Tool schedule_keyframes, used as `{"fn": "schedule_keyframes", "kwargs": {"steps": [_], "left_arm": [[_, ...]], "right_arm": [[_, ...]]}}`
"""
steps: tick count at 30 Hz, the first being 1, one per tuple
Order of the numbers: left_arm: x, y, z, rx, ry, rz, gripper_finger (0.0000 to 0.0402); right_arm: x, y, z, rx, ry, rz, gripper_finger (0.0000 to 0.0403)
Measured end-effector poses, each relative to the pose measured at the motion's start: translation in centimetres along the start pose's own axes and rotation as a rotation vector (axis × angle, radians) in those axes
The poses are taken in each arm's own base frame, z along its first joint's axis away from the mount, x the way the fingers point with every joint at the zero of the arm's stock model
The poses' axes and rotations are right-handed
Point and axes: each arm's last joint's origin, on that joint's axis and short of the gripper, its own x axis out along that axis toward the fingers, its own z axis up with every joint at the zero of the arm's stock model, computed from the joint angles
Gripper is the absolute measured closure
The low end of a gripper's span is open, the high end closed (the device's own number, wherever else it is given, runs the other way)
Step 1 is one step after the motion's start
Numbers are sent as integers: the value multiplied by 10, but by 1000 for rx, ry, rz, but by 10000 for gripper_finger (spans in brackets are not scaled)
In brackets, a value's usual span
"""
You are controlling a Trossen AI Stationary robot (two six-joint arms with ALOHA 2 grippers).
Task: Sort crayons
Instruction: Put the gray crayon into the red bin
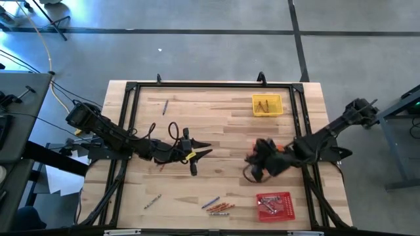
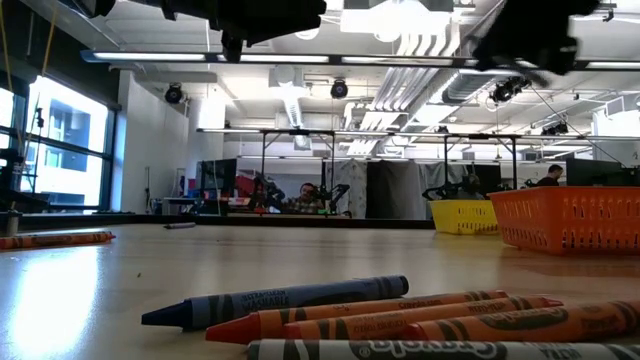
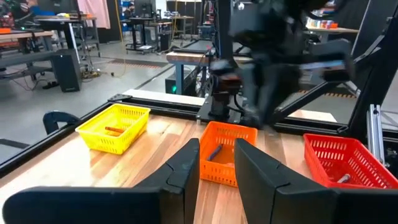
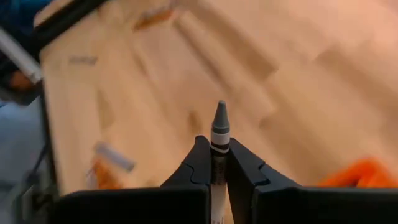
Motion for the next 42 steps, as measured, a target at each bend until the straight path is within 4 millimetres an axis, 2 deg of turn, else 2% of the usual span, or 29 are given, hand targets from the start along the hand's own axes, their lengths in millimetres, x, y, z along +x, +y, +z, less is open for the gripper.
{"fn": "schedule_keyframes", "kwargs": {"steps": [6, 10, 20, 24, 30, 35, 42], "left_arm": [[0, 0, -2, -64, 13, 1, 316], [-1, -2, -3, -94, 24, -4, 316], [-1, -2, -2, -96, 20, 3, 316], [-1, -2, -2, -96, 20, 3, 316], [0, 1, -2, -97, 19, 11, 316], [0, 1, -2, -96, 19, 13, 316], [0, 1, -2, -95, 20, 12, 316]], "right_arm": [[-17, 15, -26, 87, 84, 94, 399], [-21, 21, -43, 132, 138, 94, 399], [-4, 38, -103, 210, 354, 7, 400], [-2, 41, -120, 238, 445, -18, 400], [-10, 43, -131, 272, 478, -12, 400], [-16, 42, -139, 269, 583, -30, 400], [-17, 34, -140, 249, 608, -114, 400]]}}
